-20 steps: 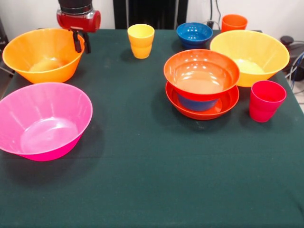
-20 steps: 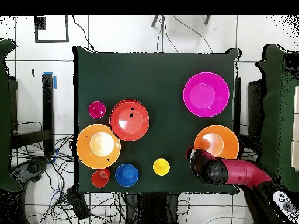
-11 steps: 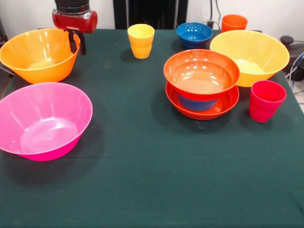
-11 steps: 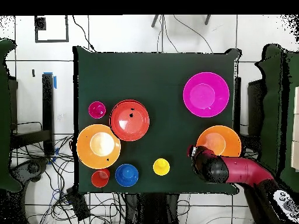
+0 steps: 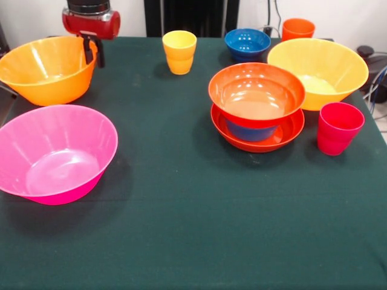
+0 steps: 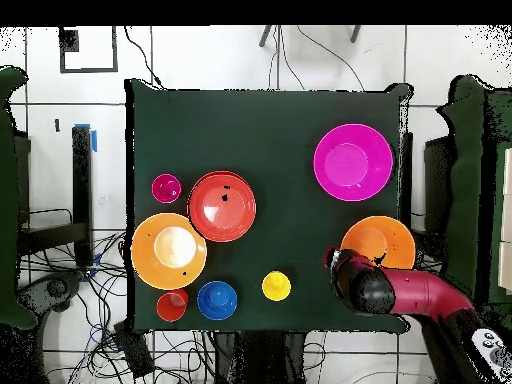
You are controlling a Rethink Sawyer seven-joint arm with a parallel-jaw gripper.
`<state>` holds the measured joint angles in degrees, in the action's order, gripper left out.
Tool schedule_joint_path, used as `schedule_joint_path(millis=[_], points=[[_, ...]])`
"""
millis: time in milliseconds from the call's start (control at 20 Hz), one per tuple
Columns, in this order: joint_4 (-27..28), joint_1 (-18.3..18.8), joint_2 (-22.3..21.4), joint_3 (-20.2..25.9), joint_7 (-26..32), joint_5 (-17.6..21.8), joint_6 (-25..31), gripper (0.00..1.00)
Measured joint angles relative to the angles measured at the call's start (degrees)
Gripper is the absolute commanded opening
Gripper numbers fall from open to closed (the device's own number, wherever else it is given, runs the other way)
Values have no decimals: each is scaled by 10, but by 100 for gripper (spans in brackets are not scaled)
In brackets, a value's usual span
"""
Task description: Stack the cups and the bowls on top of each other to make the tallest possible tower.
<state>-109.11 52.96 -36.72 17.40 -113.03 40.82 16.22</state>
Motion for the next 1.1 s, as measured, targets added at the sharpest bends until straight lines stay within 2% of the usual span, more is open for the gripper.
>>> schedule_joint_path(millis=[250, 700, 1100], points=[[-18, 20, -43, 19, 0, -32, 2, 0], [-74, 75, -152, 77, 0, -134, 45, 0], [-110, 89, -211, 123, 0, -188, 72, 0]])
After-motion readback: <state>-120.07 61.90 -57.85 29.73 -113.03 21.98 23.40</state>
